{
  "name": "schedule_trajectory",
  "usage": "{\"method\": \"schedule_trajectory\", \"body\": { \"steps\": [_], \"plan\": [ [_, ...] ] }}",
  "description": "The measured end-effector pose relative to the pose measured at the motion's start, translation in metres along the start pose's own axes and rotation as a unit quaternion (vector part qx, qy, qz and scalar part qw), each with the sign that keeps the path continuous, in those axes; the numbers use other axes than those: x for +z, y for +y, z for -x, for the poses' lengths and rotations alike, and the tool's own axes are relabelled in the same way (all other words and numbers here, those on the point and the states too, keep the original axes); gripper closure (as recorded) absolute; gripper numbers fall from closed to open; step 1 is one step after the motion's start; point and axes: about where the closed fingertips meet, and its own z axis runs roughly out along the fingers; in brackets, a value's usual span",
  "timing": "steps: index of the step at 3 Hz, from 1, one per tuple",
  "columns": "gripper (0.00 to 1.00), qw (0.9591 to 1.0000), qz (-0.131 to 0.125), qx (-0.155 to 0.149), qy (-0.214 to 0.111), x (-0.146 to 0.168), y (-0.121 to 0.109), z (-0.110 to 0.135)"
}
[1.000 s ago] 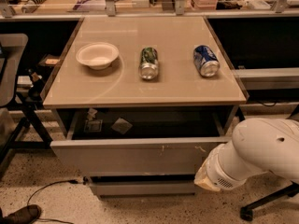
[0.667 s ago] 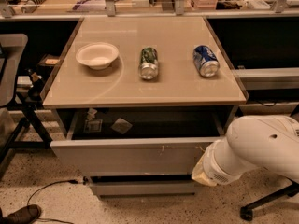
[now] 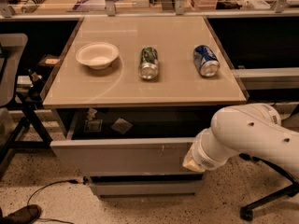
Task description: Close top drawer
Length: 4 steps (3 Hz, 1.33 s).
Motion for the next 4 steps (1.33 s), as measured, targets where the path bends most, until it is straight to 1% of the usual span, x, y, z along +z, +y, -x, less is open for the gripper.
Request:
{"method": "schedule_trajectory", "body": {
  "steps": [2, 3, 4],
  "plan": [
    [1.00, 0.9999, -0.006, -0.012, 0.003, 0.013, -0.026, 0.019],
    [0.81, 0.9999, -0.006, -0.012, 0.003, 0.013, -0.027, 0.020],
    [0.58, 0.9999, -0.006, -0.012, 0.003, 0.013, -0.027, 0.020]
  ]
}}
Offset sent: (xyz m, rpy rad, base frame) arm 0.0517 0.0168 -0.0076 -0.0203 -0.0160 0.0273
